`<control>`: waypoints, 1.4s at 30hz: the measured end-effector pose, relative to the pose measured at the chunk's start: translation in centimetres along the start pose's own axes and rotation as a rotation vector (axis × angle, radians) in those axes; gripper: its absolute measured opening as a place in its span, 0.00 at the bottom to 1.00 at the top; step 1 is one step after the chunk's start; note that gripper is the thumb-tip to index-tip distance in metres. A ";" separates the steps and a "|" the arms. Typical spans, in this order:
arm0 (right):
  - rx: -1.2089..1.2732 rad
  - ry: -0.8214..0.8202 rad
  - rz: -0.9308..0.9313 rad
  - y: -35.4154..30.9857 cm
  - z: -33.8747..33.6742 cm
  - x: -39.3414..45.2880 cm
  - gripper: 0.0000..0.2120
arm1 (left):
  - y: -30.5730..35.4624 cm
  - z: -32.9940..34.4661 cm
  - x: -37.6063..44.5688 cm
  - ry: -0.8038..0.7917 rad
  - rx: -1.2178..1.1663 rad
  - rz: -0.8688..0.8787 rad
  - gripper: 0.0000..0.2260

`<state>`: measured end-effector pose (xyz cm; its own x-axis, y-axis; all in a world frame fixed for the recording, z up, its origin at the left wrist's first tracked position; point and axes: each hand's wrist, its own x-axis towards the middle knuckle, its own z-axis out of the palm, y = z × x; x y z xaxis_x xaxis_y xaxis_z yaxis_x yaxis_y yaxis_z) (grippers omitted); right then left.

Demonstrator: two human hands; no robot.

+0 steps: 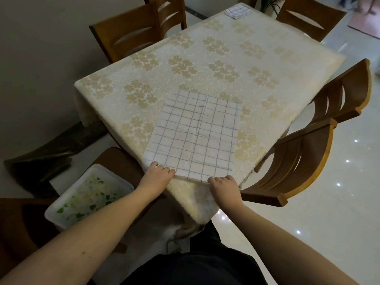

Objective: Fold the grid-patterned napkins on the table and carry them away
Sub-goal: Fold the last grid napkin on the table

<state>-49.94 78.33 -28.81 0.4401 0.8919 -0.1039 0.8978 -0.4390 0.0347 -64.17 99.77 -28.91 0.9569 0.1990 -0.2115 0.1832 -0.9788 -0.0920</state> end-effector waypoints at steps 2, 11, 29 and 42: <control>0.012 0.050 0.017 0.3 -0.7 -0.3 0.16 | -0.1 -0.6 -0.4 0.057 -0.014 -0.024 0.20; 0.038 0.218 0.075 1.6 -4.0 -1.1 0.10 | -0.7 -4.9 -0.4 0.293 -0.024 -0.120 0.13; 0.109 0.390 0.009 3.4 -9.6 -2.6 0.03 | -6.1 -10.3 -1.4 0.172 -0.231 -0.010 0.06; 0.189 0.339 0.205 8.8 -7.4 3.7 0.04 | -7.8 -10.7 5.9 0.373 -0.150 -0.215 0.07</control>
<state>-40.26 78.56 -21.56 0.6171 0.7557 0.2195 0.7869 -0.5946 -0.1651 -57.56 108.02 -19.00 0.9041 0.3942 0.1647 0.3911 -0.9188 0.0523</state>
